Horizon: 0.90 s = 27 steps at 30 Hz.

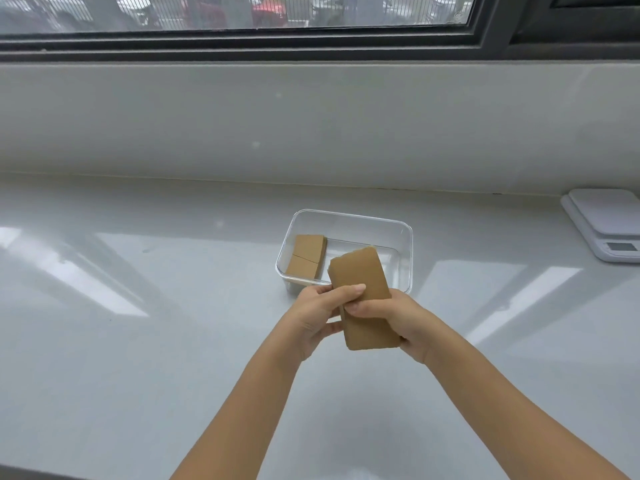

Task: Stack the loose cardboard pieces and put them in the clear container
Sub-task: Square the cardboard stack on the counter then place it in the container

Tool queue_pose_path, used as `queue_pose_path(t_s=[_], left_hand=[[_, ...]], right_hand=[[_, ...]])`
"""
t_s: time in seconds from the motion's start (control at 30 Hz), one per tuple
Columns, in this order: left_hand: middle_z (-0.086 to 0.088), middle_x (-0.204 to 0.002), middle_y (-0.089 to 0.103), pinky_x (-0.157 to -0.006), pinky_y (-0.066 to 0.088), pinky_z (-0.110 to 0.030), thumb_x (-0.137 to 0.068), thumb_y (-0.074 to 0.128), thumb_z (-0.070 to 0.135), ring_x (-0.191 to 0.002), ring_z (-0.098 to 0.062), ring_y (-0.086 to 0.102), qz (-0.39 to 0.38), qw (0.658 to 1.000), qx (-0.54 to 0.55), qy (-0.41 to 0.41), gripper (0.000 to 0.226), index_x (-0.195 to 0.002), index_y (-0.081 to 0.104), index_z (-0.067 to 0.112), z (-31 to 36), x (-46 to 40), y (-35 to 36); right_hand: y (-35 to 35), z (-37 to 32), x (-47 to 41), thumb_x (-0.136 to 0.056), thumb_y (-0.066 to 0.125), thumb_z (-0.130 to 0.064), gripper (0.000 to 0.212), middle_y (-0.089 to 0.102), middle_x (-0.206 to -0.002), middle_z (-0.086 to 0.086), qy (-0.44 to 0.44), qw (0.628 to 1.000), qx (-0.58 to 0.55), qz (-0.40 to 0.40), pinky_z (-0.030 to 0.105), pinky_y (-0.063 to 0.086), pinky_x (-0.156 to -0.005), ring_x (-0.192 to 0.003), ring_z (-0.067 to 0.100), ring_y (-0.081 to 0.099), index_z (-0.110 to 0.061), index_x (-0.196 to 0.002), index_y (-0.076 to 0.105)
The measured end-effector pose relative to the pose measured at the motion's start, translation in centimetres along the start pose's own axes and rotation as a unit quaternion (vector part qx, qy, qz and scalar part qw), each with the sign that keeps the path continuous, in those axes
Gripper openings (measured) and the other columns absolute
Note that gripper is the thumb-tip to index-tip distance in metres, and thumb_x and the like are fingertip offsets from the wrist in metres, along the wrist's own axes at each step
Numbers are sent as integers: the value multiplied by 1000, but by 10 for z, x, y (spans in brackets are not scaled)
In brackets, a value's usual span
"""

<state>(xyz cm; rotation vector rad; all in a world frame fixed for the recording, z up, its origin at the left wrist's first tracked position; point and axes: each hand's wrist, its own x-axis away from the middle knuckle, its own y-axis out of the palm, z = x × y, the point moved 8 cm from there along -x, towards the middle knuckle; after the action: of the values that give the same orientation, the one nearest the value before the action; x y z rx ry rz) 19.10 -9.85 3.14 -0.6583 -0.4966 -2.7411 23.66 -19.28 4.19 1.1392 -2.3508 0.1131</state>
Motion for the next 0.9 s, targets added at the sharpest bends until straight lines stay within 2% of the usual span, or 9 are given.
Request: queue_pose_path(t_s=[0.17, 0.27, 0.33, 0.37, 0.43, 0.47, 0.57, 0.7, 0.9], left_hand=[[-7, -83, 70, -76, 52, -28, -61, 75, 29, -77, -18, 64, 20, 1000, 6, -16, 33, -85, 71, 7, 13, -19, 4], [-1, -64, 69, -59, 52, -23, -68, 74, 25, -59, -12, 65, 24, 999, 29, -25, 23, -83, 67, 8, 25, -33, 4], [-1, -63, 69, -54, 52, -23, -70, 74, 24, -58, -13, 65, 47, 997, 53, -37, 23, -86, 65, 10, 32, -46, -4], [-2, -65, 67, -50, 51, -22, -73, 73, 24, -57, -13, 63, 59, 995, 63, -46, 21, -86, 64, 10, 37, -54, -8], [-3, -66, 60, -42, 46, -18, -78, 69, 24, -50, -12, 57, 76, 993, 69, -65, 16, -83, 61, 11, 41, -69, -14], [-3, -64, 59, -39, 44, -17, -79, 69, 23, -45, -11, 56, 82, 992, 64, -75, 16, -84, 59, 11, 42, -79, -15], [-5, -56, 64, -35, 43, -16, -79, 70, 20, -38, -9, 59, 88, 990, 29, -102, 24, -93, 58, 6, 37, -107, -13], [-11, -86, 69, -62, 56, -26, -71, 77, 24, -71, -19, 66, 95, 986, -35, -134, 44, -106, 60, 5, 19, -144, -12], [0, -64, 59, -51, 49, -21, -63, 82, 30, -65, -14, 64, 91, 977, -110, -156, 55, -104, 55, 5, 0, -177, -3]], right_hand=[[-8, -13, -6, -72, 77, -25, 32, 74, -86, 2, 14, 1000, -4, 10, 25, 56, -64, -74, 13, 70, -14, -100, 69], [-17, -26, -9, -84, 66, -34, 35, 73, -95, 7, -5, 1000, -20, 9, 33, 57, -77, -84, 22, 72, -9, -107, 66], [-36, -36, -10, -90, 55, -39, 31, 71, -98, 8, -43, 996, -59, 60, 36, 55, -78, -88, 25, 70, -13, -104, 64], [-55, -38, -13, -90, 54, -39, 30, 68, -100, 7, -63, 988, -51, 131, 35, 53, -78, -90, 23, 67, -15, -106, 63], [-97, -35, -13, -86, 62, -35, 43, 61, -113, 6, -75, 951, 77, 291, 36, 50, -86, -101, 20, 61, -14, -122, 54], [-111, -30, -17, -83, 66, -33, 54, 58, -122, 6, -54, 929, 162, 328, 36, 48, -92, -110, 21, 57, -14, -130, 47], [-123, -6, -35, -84, 66, -23, 67, 47, -142, 9, 19, 923, 235, 303, 37, 44, -100, -125, 24, 51, -10, -141, 32], [-120, 4, -48, -87, 52, -10, 46, 58, -131, 2, 10, 933, 229, 277, 30, 51, -75, -92, 19, 68, -18, -132, 47], [-129, 5, -50, -85, 50, -5, 39, 55, -105, -11, 9, 933, 236, 271, 20, 43, -54, -72, 2, 66, -24, -118, 57]])
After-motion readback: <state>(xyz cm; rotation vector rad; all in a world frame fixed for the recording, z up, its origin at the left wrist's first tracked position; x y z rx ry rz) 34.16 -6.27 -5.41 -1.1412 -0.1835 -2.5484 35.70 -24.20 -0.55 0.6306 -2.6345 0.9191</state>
